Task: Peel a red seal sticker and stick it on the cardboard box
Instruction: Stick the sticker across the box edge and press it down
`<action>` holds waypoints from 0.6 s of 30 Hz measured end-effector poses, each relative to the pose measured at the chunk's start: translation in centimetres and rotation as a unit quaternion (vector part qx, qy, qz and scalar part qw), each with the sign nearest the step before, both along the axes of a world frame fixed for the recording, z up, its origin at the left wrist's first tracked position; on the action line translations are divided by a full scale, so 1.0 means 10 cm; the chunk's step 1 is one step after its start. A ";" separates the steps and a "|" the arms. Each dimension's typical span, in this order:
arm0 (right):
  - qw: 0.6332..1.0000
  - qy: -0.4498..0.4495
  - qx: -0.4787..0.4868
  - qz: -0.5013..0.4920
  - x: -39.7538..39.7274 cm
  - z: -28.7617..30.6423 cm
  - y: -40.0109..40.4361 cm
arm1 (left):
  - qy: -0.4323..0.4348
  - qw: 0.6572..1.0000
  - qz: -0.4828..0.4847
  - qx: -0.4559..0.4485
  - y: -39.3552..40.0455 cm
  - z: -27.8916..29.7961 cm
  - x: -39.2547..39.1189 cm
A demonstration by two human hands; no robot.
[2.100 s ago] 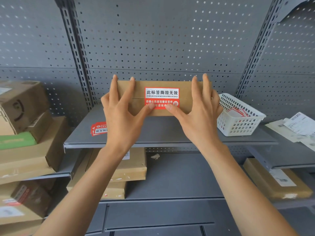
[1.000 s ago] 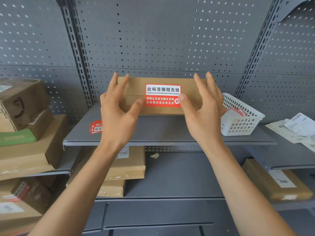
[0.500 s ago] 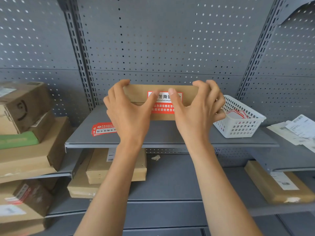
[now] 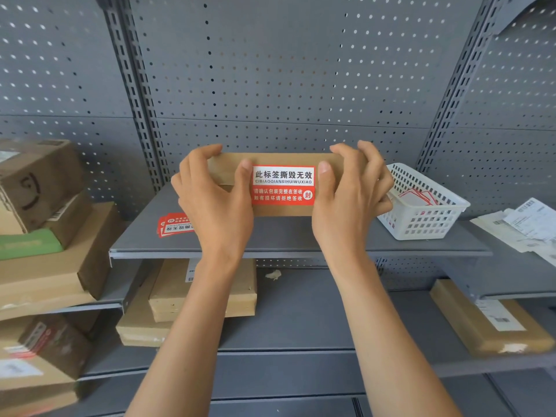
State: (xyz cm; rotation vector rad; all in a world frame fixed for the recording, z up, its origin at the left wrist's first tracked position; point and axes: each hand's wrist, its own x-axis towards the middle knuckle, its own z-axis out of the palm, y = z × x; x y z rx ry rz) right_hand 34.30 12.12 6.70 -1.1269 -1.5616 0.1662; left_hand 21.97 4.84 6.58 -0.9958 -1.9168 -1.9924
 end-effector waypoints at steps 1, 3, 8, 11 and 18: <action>1.000 -0.002 0.000 0.002 0.00 0.00 -0.01 | 0.002 1.000 0.000 0.000 0.00 0.00 0.00; 1.000 -0.010 -0.005 0.013 0.01 0.00 -0.03 | 0.011 1.000 -0.005 -0.004 -0.02 0.00 0.01; 0.999 -0.052 -0.004 0.017 0.05 -0.02 -0.03 | 0.053 0.997 -0.015 -0.049 -0.04 -0.02 0.01; 0.998 -0.047 0.003 0.034 0.08 -0.04 -0.01 | 0.062 0.997 -0.012 -0.046 -0.05 -0.04 -0.01; 0.998 -0.040 0.010 0.057 0.16 -0.05 0.03 | 0.087 0.994 -0.018 -0.059 -0.08 -0.09 -0.06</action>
